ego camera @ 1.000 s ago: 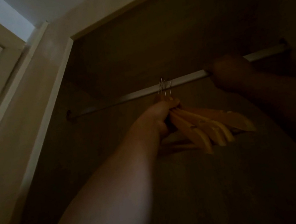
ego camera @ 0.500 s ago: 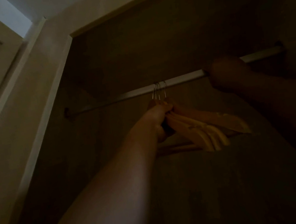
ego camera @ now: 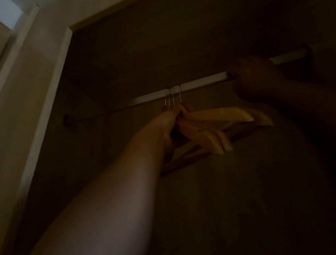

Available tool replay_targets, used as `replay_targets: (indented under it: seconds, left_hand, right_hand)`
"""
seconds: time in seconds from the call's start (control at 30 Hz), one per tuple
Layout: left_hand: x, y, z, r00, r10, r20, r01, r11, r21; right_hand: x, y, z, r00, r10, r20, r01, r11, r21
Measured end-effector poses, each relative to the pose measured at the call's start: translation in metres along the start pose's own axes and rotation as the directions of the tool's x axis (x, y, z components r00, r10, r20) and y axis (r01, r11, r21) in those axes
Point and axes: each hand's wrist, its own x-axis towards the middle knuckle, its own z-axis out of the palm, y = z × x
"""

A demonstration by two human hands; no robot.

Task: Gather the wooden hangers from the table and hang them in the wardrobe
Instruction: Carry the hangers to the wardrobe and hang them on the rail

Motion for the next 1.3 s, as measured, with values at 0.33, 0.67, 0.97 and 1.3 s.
replay_targets:
  seconds: [0.33, 0.67, 0.97, 1.3]
  left_hand:
    - [-0.016, 0.008, -0.003, 0.999, 0.051, 0.013, -0.053, 0.982, 0.180]
    - [-0.035, 0.011, -0.009, 0.996, 0.073, 0.053, -0.083, 0.970, 0.230]
    - [-0.037, -0.004, -0.006, 0.996, 0.083, 0.036, -0.089, 0.978, 0.190]
    - [-0.034, -0.006, 0.010, 0.994, 0.098, -0.049, -0.091, 0.986, 0.141]
  right_hand:
    - [-0.013, -0.019, -0.067, 0.968, 0.117, 0.223, -0.200, 0.896, 0.398]
    - [-0.022, -0.075, -0.097, 0.760, 0.139, 0.634, -0.568, 0.617, 0.545]
    - [-0.047, -0.094, -0.092, 0.673, 0.126, 0.728, -0.595, 0.676, 0.433]
    - [-0.061, -0.077, -0.090, 0.720, 0.149, 0.677, -0.454, 0.840, 0.297]
